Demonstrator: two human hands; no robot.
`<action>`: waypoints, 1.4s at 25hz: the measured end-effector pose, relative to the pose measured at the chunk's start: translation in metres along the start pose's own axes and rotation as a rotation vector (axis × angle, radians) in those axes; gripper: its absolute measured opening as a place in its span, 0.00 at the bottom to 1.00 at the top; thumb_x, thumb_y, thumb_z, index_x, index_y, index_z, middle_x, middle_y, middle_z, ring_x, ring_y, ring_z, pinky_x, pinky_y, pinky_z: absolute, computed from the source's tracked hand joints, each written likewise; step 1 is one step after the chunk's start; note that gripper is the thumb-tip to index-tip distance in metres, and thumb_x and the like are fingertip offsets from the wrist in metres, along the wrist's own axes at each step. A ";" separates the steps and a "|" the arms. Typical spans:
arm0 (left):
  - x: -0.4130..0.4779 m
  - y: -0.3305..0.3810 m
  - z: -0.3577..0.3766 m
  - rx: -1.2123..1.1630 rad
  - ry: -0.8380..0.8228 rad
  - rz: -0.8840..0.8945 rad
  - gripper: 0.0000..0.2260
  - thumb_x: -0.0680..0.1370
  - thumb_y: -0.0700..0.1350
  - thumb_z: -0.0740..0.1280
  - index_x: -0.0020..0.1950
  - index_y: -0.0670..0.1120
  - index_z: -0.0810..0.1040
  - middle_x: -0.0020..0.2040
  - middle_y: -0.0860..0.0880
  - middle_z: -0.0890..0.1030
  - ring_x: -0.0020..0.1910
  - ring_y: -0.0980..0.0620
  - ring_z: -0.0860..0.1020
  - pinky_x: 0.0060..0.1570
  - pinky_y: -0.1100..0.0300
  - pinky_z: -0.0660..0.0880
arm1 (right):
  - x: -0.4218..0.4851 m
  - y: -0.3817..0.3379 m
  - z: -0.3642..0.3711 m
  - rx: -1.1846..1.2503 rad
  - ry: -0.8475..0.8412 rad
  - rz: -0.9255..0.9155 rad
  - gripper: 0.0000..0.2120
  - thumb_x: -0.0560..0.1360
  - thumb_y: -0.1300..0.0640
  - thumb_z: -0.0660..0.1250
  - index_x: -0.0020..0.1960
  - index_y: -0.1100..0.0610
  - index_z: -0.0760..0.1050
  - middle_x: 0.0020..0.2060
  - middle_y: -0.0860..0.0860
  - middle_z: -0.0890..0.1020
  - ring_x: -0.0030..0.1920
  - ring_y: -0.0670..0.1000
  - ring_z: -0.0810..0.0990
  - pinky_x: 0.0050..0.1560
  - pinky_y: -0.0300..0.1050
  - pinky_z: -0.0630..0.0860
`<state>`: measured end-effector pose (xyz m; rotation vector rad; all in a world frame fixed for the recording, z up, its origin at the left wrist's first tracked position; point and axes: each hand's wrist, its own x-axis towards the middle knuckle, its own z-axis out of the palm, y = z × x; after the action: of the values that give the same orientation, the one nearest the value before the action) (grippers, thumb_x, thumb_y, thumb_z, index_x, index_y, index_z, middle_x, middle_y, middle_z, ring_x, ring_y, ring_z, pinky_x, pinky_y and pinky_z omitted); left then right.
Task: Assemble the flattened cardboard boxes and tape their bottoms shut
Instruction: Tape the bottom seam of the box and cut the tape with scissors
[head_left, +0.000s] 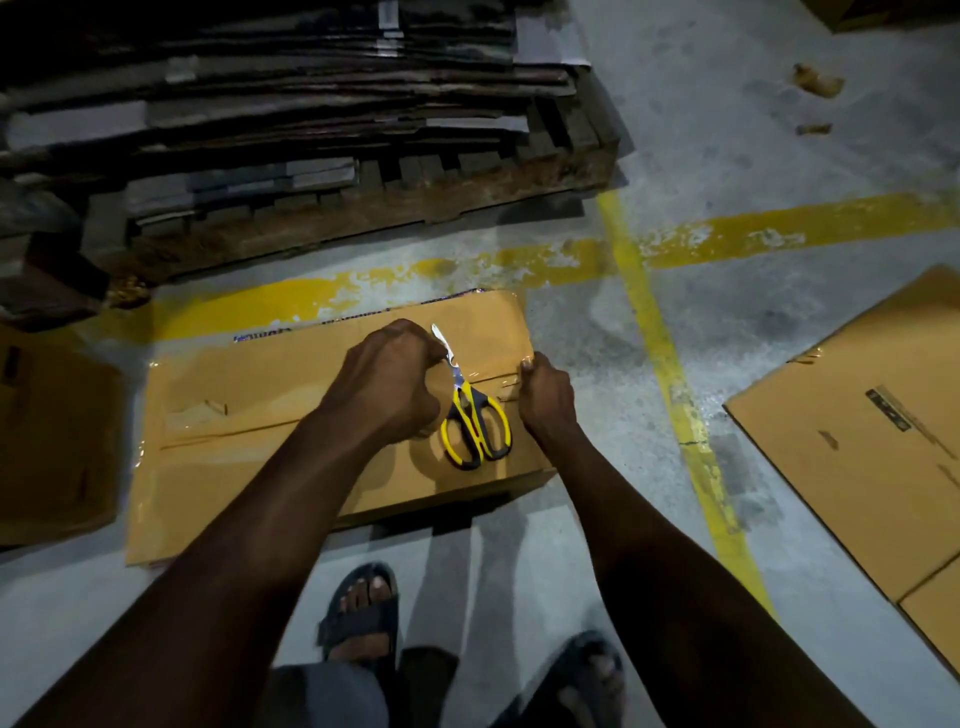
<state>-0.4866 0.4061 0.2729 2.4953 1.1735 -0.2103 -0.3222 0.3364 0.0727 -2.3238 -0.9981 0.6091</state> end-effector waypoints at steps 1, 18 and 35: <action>0.001 0.002 0.001 -0.005 0.005 0.006 0.30 0.65 0.37 0.70 0.67 0.49 0.75 0.67 0.49 0.73 0.66 0.47 0.71 0.64 0.58 0.67 | 0.006 0.001 -0.003 0.003 -0.027 0.053 0.16 0.84 0.55 0.54 0.62 0.65 0.72 0.55 0.67 0.78 0.56 0.68 0.77 0.53 0.54 0.73; 0.005 -0.037 -0.001 -0.018 -0.056 -0.022 0.33 0.65 0.43 0.74 0.70 0.53 0.72 0.68 0.55 0.70 0.66 0.52 0.70 0.60 0.63 0.66 | 0.088 -0.044 0.013 -0.031 0.128 0.214 0.17 0.81 0.49 0.59 0.60 0.61 0.75 0.58 0.60 0.79 0.60 0.62 0.77 0.57 0.54 0.73; 0.004 -0.038 -0.004 -0.029 -0.070 -0.018 0.36 0.64 0.43 0.74 0.72 0.49 0.70 0.70 0.53 0.69 0.68 0.50 0.69 0.63 0.61 0.67 | 0.086 -0.043 -0.002 -0.103 0.109 0.190 0.25 0.78 0.41 0.64 0.64 0.58 0.71 0.62 0.60 0.76 0.62 0.63 0.74 0.56 0.58 0.73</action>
<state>-0.5133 0.4331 0.2655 2.4330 1.1628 -0.2816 -0.2897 0.4258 0.0846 -2.5332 -0.7822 0.5075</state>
